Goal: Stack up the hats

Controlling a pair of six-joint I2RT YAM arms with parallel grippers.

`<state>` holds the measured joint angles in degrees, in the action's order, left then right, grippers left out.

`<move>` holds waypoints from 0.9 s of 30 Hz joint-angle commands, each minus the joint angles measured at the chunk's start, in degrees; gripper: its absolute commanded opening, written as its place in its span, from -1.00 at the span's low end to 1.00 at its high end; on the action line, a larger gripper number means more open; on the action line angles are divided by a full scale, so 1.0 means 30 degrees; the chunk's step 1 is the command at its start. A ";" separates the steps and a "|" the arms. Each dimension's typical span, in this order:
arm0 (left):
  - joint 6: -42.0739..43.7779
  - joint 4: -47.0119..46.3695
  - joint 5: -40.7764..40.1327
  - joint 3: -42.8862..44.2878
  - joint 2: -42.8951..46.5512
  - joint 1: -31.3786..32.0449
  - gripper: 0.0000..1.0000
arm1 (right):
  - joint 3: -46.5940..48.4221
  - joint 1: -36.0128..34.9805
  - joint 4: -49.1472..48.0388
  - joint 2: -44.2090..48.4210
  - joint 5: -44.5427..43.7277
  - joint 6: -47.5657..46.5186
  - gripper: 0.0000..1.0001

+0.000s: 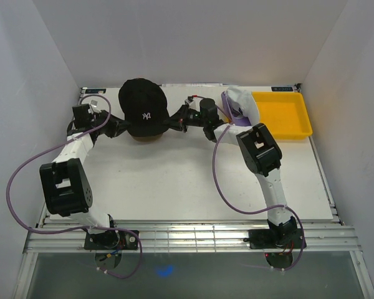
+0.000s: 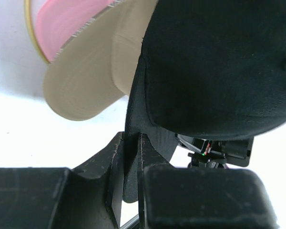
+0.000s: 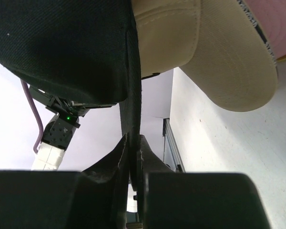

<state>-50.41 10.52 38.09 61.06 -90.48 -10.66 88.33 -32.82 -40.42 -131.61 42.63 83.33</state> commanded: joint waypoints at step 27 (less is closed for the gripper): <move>0.0749 0.1150 -0.1240 0.0184 -0.1569 0.0475 -1.00 | -0.0207 -0.1043 0.1902 -0.1598 0.0731 -0.1995 -0.84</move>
<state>-49.34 10.33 36.77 60.75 -94.41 -10.66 88.33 -33.08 -40.14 -134.32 41.52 80.73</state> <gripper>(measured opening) 0.229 0.099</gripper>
